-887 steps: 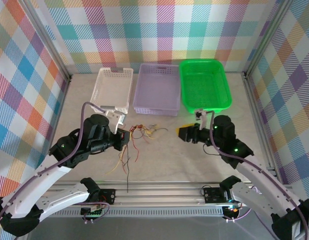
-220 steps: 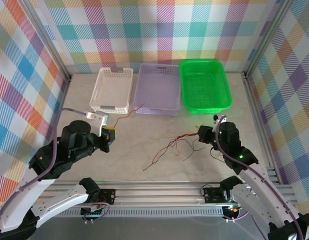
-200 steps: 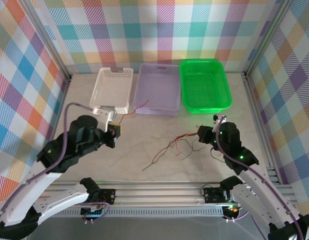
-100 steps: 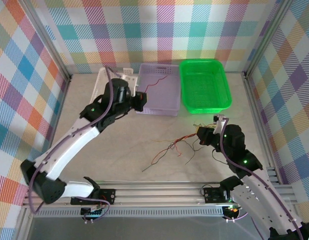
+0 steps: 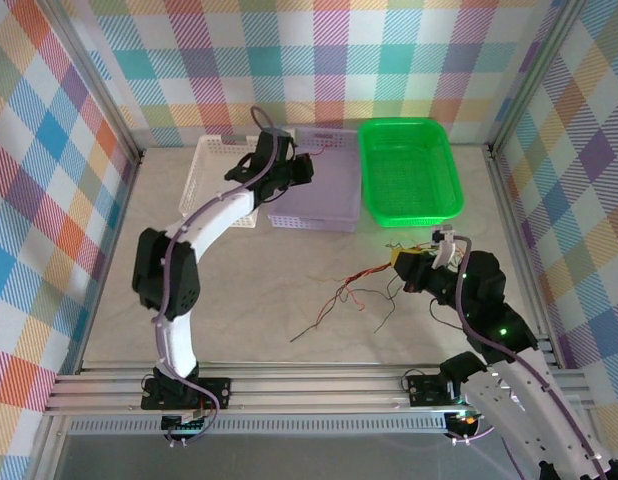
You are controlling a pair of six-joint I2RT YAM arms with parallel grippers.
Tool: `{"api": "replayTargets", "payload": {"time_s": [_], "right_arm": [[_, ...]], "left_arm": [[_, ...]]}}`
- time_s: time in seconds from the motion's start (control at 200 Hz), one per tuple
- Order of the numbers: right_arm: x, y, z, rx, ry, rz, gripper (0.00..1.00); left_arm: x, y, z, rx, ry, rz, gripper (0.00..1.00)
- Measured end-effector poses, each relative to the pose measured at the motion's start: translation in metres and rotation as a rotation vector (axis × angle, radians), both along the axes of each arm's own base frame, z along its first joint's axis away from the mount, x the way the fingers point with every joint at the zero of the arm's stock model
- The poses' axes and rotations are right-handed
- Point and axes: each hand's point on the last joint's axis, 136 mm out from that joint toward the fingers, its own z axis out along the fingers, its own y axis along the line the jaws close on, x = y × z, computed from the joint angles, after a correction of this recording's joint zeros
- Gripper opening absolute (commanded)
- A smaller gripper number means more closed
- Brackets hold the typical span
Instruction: Untangle the cables
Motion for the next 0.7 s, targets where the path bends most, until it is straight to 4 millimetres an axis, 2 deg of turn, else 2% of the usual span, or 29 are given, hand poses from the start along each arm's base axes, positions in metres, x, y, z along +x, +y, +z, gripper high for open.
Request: {"api": "replayTargets", "payload": {"time_s": [0.095,0.28,0.45,0.595,0.7], "right_arm": [[-0.004,0.0,0.002,-0.001,-0.009,0.01,0.0],[-0.011,-0.003,0.006,-0.001,-0.032,0.014,0.0],[-0.015,-0.005,0.01,0.006,-0.046,0.017,0.0],[-0.015,-0.002,0.006,0.001,-0.028,0.03,0.0],[-0.015,-0.002,0.004,-0.001,-0.021,0.033,0.0]], "left_arm": [[0.014,-0.006,-0.024,-0.006,0.042,0.017,0.0],[0.024,-0.01,-0.064,-0.004,0.116,0.039,0.0],[0.026,-0.015,-0.082,-0.011,0.154,0.039,0.01],[0.024,-0.016,-0.09,-0.015,0.185,0.032,0.17],[0.022,-0.019,-0.089,-0.024,0.196,0.022,0.23]]}}
